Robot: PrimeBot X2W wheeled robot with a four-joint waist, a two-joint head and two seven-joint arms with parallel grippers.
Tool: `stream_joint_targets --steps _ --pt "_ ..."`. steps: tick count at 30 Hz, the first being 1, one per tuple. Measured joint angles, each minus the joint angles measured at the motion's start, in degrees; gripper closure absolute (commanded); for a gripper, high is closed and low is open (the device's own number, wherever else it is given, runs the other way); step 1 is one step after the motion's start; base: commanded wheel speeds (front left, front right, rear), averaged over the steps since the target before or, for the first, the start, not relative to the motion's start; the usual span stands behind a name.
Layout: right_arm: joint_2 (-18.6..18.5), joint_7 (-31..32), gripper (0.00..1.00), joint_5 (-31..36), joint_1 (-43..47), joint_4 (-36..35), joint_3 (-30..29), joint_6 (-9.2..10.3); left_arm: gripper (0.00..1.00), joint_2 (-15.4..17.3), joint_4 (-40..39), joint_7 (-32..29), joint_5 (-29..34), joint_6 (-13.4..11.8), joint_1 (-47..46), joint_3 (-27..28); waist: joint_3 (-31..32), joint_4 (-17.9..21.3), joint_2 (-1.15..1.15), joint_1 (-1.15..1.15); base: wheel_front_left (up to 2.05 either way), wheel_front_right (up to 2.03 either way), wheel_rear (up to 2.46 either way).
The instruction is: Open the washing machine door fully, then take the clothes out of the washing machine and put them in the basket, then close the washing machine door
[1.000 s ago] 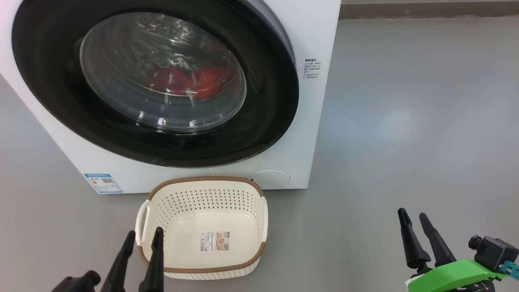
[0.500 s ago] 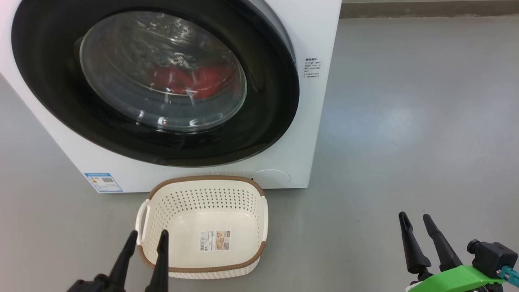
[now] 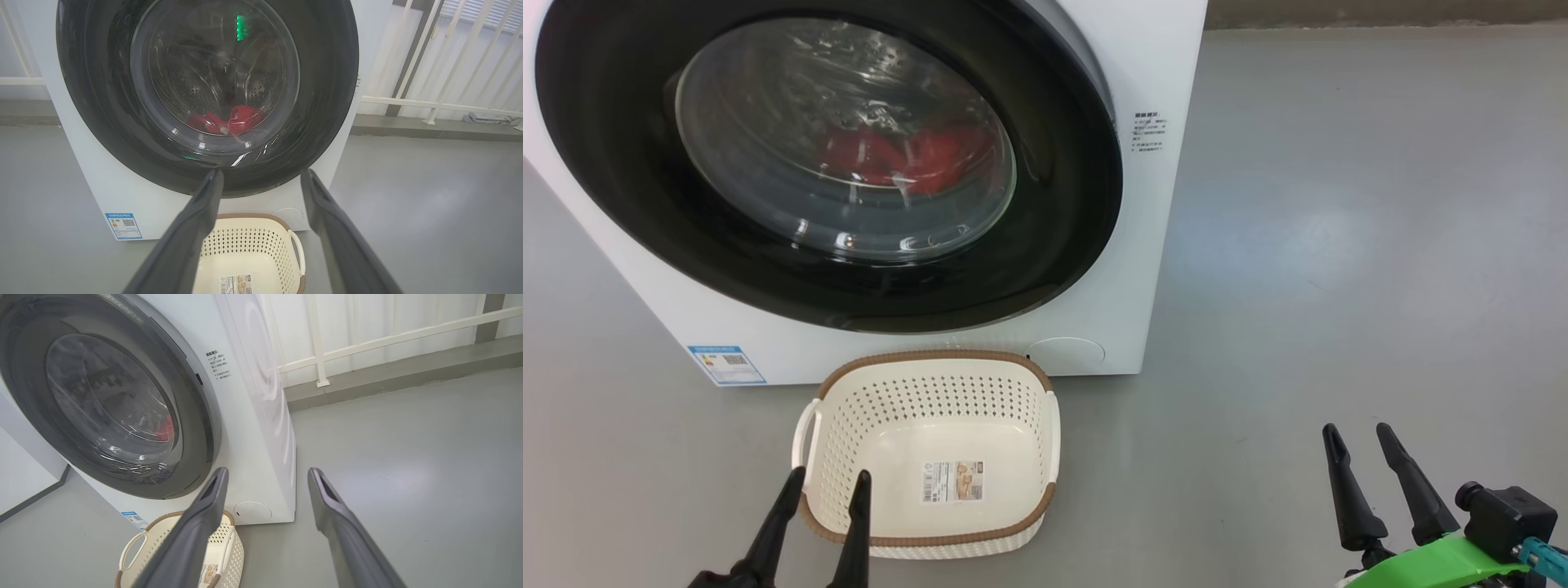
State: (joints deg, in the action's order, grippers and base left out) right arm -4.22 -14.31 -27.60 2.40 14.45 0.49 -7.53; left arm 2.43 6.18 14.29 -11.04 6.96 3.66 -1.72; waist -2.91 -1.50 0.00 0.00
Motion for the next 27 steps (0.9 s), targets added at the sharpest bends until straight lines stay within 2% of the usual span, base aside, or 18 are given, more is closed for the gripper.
stream_joint_targets --steps 24,25,26,27 --pt "0.8 -0.15 0.0 -0.04 0.07 -0.16 -1.54 0.0 0.0 0.02 1.82 0.01 -1.23 -0.48 -0.01 0.79 0.34 0.83 0.0 0.0 0.0 0.0 0.0" --pt "0.85 -0.15 0.32 -0.05 0.07 -0.25 -1.52 0.0 0.0 0.02 1.82 0.01 -1.23 -0.48 -0.01 0.79 0.32 0.83 0.0 0.0 0.0 0.0 0.0" --pt "0.93 -0.15 0.53 -0.05 0.07 -0.53 -1.52 0.0 0.0 0.02 1.82 0.01 -1.23 -0.48 -0.01 0.78 0.29 0.82 0.0 0.0 0.0 0.0 0.0" --pt "0.97 -0.16 0.91 -0.1 0.06 -0.78 -1.46 0.0 0.0 0.02 1.81 0.01 -1.23 -0.48 -0.01 0.76 0.23 0.8 0.0 0.0 0.0 0.0 0.0"
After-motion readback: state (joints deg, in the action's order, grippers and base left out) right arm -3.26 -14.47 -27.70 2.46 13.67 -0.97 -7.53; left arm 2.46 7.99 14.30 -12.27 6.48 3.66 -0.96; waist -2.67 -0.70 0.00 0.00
